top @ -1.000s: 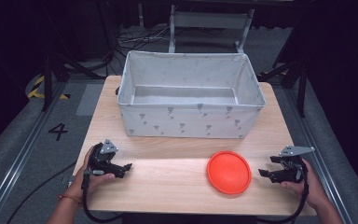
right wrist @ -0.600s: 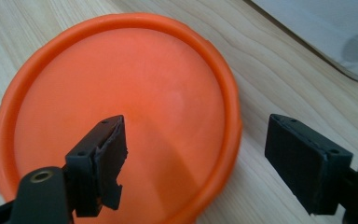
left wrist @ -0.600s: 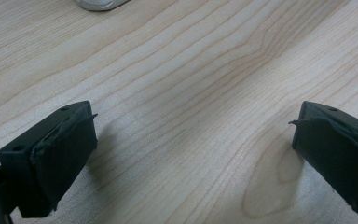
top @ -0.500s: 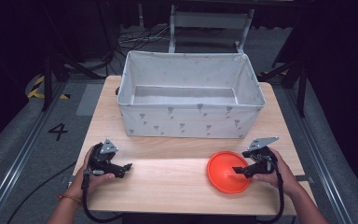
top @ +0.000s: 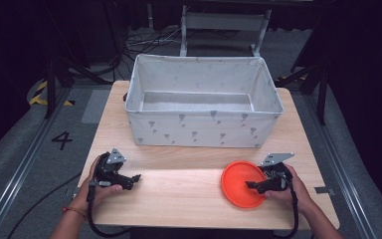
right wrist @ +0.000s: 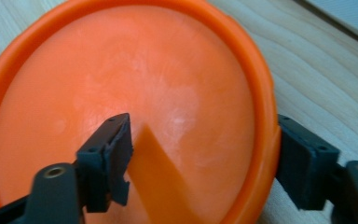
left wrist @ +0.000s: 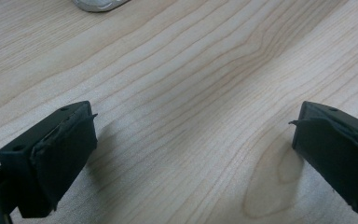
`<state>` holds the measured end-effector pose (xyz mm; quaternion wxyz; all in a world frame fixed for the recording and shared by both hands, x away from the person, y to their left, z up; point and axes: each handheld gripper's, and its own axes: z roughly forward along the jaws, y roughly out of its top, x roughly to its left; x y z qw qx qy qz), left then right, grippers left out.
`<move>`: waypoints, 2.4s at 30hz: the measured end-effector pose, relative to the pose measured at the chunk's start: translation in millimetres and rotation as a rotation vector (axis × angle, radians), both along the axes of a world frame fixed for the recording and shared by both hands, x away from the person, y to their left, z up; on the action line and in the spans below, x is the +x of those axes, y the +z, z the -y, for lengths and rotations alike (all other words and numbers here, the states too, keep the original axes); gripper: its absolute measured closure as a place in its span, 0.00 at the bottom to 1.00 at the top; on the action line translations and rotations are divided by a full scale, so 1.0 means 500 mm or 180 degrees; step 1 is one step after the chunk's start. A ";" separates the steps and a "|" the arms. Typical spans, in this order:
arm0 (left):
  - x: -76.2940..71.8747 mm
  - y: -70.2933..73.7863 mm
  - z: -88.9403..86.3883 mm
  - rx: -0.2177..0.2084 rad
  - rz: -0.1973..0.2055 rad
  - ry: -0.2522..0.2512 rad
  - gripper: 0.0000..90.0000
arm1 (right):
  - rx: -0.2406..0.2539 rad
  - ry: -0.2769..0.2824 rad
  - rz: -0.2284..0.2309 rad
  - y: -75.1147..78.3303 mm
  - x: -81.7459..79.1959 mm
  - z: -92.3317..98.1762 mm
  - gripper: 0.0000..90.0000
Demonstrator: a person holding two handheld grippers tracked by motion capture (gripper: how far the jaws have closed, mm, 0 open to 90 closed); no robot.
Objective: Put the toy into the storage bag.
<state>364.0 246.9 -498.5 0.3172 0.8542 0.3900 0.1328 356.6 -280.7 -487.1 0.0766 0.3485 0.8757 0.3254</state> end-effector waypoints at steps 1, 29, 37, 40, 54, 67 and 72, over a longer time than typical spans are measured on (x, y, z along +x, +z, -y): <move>0.000 0.000 0.000 0.0000 0.0000 0.0001 0.00 | 0.0068 -0.0056 -0.0015 0.000 0.001 0.006 0.48; 0.000 0.000 0.000 -0.0002 -0.0001 -0.0007 0.00 | 0.0502 0.0376 0.0653 0.145 -0.060 0.042 0.91; 0.000 0.000 0.000 -0.0001 0.0001 -0.0004 0.00 | 0.0361 0.0424 0.0791 0.177 -0.065 0.039 0.91; 0.000 0.000 0.000 -0.0009 -0.0007 -0.0002 0.00 | 0.0332 0.0446 0.0841 0.194 -0.065 0.040 0.91; 0.000 0.000 0.000 -0.0002 0.0002 0.0001 0.00 | 0.0283 0.0581 0.0976 0.270 -0.066 0.044 0.91; 0.000 0.000 0.000 -0.0009 -0.0006 0.0002 0.00 | 0.0036 0.0802 0.1052 0.379 -0.057 0.031 0.91; 0.000 0.000 0.000 -0.0005 0.0006 0.0002 0.00 | 0.0005 0.0841 0.1102 0.420 -0.048 0.026 0.91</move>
